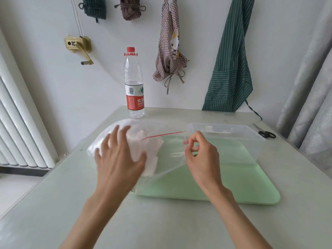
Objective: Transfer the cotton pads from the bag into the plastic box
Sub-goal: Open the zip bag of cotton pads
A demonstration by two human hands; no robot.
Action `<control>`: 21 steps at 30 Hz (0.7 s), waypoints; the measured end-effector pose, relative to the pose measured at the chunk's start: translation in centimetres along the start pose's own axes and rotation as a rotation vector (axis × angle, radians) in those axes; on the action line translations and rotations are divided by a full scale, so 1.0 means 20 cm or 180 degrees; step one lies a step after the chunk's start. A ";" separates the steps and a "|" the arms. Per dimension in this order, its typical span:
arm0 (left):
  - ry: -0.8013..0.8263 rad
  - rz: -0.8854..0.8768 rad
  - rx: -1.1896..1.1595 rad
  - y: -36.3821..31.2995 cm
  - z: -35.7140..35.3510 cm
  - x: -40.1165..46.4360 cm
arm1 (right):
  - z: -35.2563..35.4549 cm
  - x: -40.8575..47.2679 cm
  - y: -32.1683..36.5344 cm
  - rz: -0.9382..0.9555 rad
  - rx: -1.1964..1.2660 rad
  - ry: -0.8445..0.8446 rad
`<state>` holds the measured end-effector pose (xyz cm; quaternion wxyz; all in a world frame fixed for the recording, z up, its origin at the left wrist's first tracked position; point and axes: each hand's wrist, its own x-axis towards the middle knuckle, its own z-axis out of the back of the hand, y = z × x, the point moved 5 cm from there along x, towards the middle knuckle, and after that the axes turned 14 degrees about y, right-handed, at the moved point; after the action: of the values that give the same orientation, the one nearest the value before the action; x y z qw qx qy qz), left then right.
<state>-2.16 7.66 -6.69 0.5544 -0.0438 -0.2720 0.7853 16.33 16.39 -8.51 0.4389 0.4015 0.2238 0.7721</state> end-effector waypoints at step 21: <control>-0.0200 0.0257 -0.0518 0.13 -0.07 0.11 | -0.07 0.04 0.12 0.0386 -0.1440 0.0817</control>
<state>-4.63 9.58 -8.59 0.5081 -0.0750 -0.3502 0.7833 13.65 15.87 -7.24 0.4384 0.2047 0.0749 0.8719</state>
